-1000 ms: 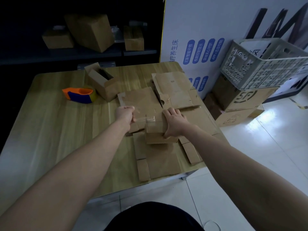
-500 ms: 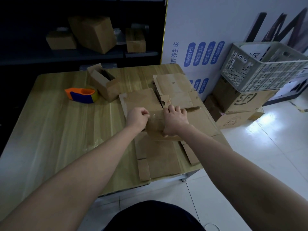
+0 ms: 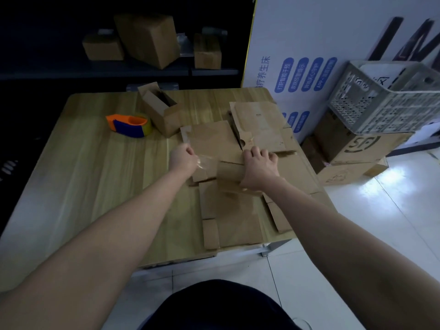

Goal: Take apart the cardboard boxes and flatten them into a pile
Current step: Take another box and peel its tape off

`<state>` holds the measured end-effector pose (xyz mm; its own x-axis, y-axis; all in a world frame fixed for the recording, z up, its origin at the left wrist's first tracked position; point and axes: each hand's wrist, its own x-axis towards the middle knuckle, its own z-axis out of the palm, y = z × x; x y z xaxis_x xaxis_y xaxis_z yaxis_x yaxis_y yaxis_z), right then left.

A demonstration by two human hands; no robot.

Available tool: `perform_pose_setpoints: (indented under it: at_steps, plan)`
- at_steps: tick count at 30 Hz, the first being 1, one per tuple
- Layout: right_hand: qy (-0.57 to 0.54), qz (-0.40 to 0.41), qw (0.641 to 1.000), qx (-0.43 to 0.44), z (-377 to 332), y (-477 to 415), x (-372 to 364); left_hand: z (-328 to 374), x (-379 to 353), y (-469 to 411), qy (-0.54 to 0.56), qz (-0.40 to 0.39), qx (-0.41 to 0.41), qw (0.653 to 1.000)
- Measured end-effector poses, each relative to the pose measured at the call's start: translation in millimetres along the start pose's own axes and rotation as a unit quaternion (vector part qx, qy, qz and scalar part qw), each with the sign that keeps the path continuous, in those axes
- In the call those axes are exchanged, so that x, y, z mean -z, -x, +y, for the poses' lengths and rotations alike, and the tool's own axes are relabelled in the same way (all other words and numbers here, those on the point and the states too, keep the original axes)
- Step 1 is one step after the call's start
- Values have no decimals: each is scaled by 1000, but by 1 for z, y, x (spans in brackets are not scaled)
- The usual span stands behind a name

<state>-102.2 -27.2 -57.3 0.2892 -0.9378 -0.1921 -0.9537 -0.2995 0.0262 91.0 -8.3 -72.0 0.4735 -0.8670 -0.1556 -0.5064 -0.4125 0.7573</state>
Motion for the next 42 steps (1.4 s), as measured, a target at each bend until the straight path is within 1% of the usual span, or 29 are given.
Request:
perform_pose_setpoints:
  at_steps: [2,5,7,9,12,14,16,18,21,24,28,31,33,35,37,39,42]
  plan:
    - [-9,10,999,-29,11,0,1,-24,22,-8,9,56,52,997]
    - [-10,18,998,-53,14,0,4,-63,47,-15,21,114,112,987]
    - [-15,19,999,-44,1,-2,5,-85,52,-16,13,143,108,984]
    - [-22,16,999,-25,-17,-3,5,-100,53,-13,-17,154,67,986]
    - [-29,10,1000,0,-40,-5,3,-119,48,-3,-83,120,-6,989]
    - [-33,9,999,10,-49,-6,2,-131,42,7,-121,67,-46,989]
    - [-35,7,999,16,-56,-7,0,-147,33,17,-176,6,-71,982]
    - [-33,5,999,18,-61,-8,-2,-161,24,24,-198,-46,-45,978]
    - [-35,9,999,20,-67,-10,-3,-168,21,26,-188,-104,17,977]
    - [-40,11,999,25,-74,-13,-4,-166,21,22,-194,-148,36,969]
    - [-46,18,998,34,-82,-16,-4,-173,22,20,-207,-163,29,964]
    - [-41,16,998,40,-85,-17,-3,-169,25,23,-191,-138,21,972]
    - [-40,16,998,43,-86,-17,-2,-161,29,20,-193,-128,41,972]
    - [-40,17,998,47,-87,-16,0,-159,30,12,-199,-134,78,968]
    - [-41,20,998,50,-88,-16,0,-158,30,4,-153,-138,113,972]
    - [-42,21,997,53,-88,-15,1,-156,33,-1,-64,-132,148,978]
    - [-43,18,997,60,-90,-15,0,-157,40,-7,10,-80,179,981]
